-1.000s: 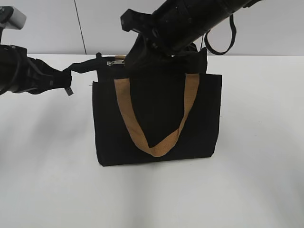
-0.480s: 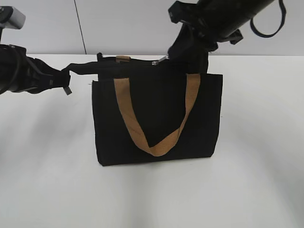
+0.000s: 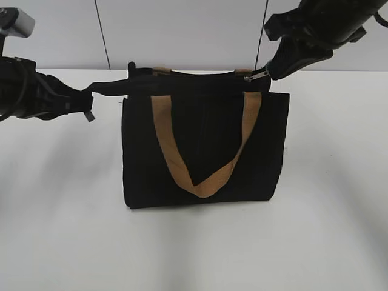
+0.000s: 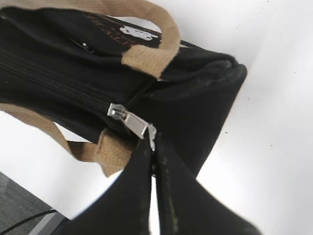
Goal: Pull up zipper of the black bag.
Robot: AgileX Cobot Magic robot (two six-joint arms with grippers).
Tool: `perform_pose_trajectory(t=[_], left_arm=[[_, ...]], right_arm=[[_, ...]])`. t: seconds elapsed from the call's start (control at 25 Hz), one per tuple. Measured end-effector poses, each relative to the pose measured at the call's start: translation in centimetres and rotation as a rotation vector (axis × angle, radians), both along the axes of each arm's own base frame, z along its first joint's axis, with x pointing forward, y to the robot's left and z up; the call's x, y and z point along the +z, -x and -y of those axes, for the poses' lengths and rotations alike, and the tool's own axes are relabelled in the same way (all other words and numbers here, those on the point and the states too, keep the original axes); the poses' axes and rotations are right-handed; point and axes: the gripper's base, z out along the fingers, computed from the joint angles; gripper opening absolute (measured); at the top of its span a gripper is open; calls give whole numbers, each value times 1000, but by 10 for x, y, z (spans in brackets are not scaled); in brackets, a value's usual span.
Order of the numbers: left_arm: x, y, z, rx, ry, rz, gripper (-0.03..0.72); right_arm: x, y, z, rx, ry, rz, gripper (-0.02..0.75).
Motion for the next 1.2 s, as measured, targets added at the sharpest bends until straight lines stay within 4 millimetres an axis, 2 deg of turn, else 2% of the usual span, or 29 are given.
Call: perform_pose_trajectory(t=[0.16, 0.2, 0.28, 0.32, 0.4, 0.52, 0.56, 0.64, 0.8, 0.92, 1.04, 1.2], left_arm=[[0, 0, 0, 1, -1, 1, -7], [0, -1, -1, 11, -8, 4, -1], [-1, -3, -4, 47, -31, 14, 45], [-1, -4, -5, 58, -37, 17, 81], [-1, -4, -6, 63, -41, 19, 204], [-1, -5, -6, 69, -43, 20, 434], [-1, -5, -7, 75, -44, 19, 496], [-2, -6, -8, 124, -31, -1, 551], [-2, -9, -9, 237, -12, -32, 573], [3, -7, -5, 288, -12, -14, 568], [9, -6, 2, 355, -66, 55, 554], [12, -2, 18, 403, -176, 162, 549]], right_arm=[[4, 2, 1, -4, 2, 10, 18], [4, 2, 1, -4, 2, 11, 55], [6, 3, 3, 4, 13, 24, 181], [7, 3, 4, 13, 19, 31, 247], [7, 3, 4, 37, 27, 41, 399], [8, 4, 4, 58, 36, 48, 517], [9, 5, 5, 63, 44, 48, 531], [12, 9, 8, 76, 71, 44, 545], [22, 19, 17, 97, 158, 53, 552], [37, 32, 27, 86, 219, 96, 553], [46, 55, 38, 63, 257, 130, 553], [47, 99, 51, 43, 250, 166, 553]])
